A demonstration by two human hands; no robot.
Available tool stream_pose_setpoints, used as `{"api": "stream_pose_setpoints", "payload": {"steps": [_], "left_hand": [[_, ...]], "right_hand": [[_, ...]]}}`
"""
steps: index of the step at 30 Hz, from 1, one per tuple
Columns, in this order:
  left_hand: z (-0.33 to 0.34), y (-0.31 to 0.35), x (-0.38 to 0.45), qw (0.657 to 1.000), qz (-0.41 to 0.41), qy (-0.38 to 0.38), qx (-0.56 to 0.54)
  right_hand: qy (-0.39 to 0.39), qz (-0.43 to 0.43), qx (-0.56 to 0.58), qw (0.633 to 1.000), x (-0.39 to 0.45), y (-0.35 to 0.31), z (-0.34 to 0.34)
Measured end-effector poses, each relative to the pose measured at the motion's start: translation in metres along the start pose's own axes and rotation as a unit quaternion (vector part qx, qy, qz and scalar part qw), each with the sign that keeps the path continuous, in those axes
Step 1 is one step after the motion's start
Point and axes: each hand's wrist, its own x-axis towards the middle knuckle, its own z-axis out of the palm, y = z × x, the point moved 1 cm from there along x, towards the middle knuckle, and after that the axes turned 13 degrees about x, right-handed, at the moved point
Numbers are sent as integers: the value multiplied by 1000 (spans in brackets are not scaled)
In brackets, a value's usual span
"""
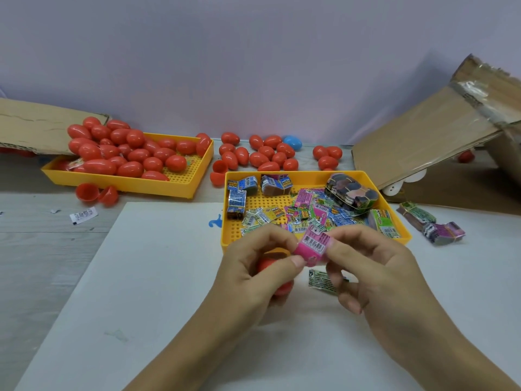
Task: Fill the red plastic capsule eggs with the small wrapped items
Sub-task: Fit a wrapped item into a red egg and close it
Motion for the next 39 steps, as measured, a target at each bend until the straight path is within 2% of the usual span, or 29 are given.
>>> {"api": "stream_pose_setpoints", "payload": {"steps": [3,6,9,16,18,23,29,35,39], "left_hand": [[1,0,-2,994,41,45,87],[4,3,-5,968,107,64,217],[6,5,-6,952,133,75,265],[5,5,-8,919,150,112,346],[3,6,-7,914,154,111,358],[3,7,-7,905,179,79,377],[3,10,-9,920,172,53,349],[3,11,-9,925,175,39,335],[1,9,-9,933,153,51,322]], "right_hand": [[-21,-115,-204,972,1,-3,-5],[-109,-206,-316,920,-1,-6,-6],[-149,-259,-364,882,-1,-6,-8],[-185,-281,-419,844,-1,-11,-10],[-202,-264,-421,844,-2,-12,-12],[-230,-211,-378,872,-5,-9,-9],[-211,-225,-401,863,-3,-10,-8],[-203,-221,-333,894,-4,-12,-7],[-198,-261,-338,882,-5,-14,-6]]}}
